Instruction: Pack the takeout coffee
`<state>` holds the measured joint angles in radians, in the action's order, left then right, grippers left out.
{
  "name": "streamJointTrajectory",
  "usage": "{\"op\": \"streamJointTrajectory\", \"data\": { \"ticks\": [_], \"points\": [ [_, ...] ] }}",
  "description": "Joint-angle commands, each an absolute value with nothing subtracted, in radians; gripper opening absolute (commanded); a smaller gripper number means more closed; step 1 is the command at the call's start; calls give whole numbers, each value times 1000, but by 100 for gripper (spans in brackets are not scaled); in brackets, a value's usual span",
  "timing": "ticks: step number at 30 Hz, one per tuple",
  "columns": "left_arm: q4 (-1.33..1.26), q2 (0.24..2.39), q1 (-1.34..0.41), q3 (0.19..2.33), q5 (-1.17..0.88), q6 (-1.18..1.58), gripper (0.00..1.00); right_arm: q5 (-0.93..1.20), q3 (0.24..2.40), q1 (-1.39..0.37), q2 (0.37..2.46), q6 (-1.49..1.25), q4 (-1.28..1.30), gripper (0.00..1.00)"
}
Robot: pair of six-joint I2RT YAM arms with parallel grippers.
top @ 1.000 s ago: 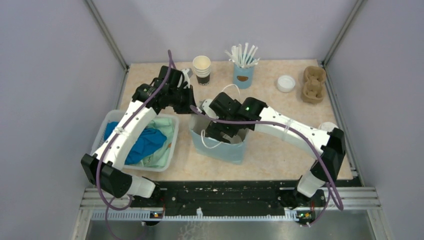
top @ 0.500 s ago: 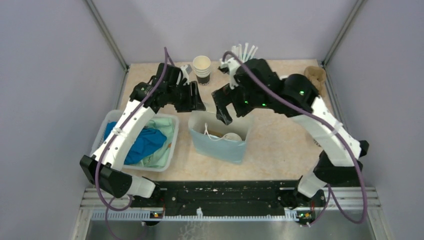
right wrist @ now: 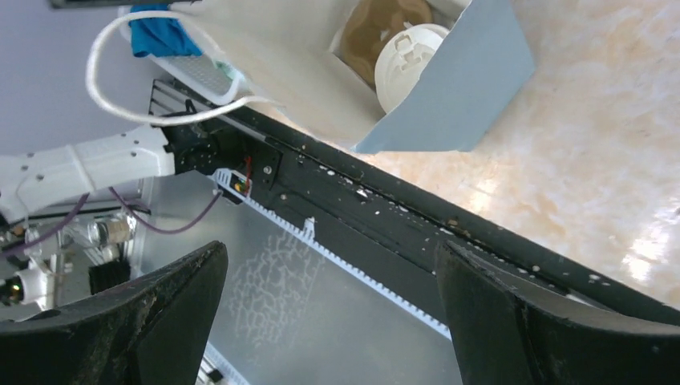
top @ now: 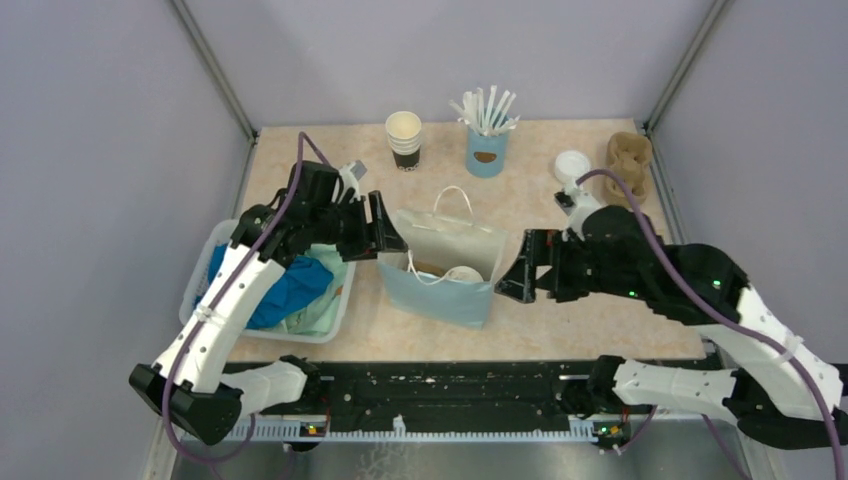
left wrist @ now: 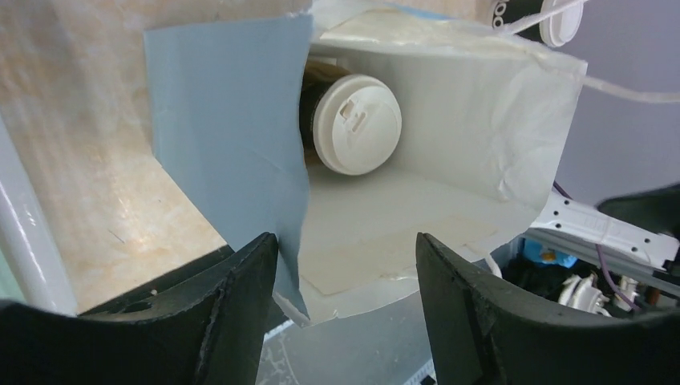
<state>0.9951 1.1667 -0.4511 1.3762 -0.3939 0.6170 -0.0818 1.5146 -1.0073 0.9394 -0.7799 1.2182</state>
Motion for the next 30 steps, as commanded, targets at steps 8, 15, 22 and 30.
{"op": "streamJointTrajectory", "data": {
  "ticks": [8, 15, 22, 30],
  "points": [
    [733, 971, -456, 1111, -598, 891, 69, 57, 1341, -877, 1048, -884, 791, 99],
    [675, 972, -540, 1143, -585, 942, 70, 131, 1441, -708, 1217, -799, 729, 99],
    [649, 981, -738, 1122, -495, 955, 71, 91, 1709, -630, 1425, -649, 858, 99],
    [982, 937, -756, 1366, -355, 665, 82, -106, 1770, -627, 1298, -597, 1210, 99]
  ]
}}
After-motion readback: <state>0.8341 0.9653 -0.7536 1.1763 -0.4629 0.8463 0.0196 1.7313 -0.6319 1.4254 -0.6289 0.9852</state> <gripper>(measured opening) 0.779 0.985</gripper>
